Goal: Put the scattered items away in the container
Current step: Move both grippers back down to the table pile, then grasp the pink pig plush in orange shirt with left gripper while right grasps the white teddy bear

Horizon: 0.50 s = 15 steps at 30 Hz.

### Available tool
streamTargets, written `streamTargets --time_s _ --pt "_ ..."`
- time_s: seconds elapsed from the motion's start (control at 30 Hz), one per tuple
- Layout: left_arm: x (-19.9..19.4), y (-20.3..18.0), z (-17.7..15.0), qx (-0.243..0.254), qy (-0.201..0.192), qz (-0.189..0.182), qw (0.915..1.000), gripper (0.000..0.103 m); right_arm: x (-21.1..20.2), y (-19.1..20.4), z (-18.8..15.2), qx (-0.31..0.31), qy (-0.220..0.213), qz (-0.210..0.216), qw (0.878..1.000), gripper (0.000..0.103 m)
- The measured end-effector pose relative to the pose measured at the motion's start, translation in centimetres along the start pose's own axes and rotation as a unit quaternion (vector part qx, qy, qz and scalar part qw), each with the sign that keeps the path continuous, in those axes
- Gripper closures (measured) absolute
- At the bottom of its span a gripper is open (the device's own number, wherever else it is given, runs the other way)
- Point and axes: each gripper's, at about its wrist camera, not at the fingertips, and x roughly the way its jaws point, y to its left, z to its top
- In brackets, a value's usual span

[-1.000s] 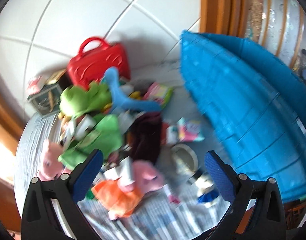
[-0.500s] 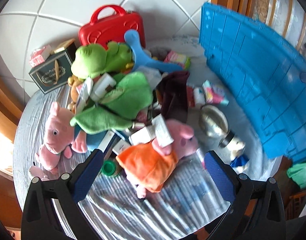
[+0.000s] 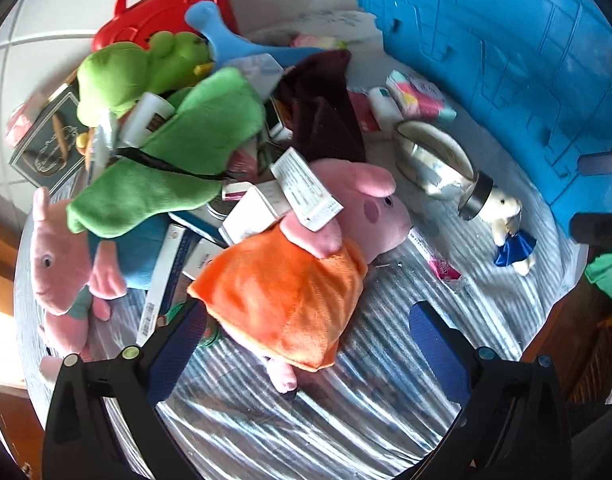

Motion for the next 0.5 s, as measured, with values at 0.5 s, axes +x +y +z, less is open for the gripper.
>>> streamTargets --time_s 0.5 --pt "5.1 -1.0 1.4 0.084 0.023 0.018 0.996 0.0 9.2 -1.4 -0.5 0.016 0.044 -0.046 0.998 0.001"
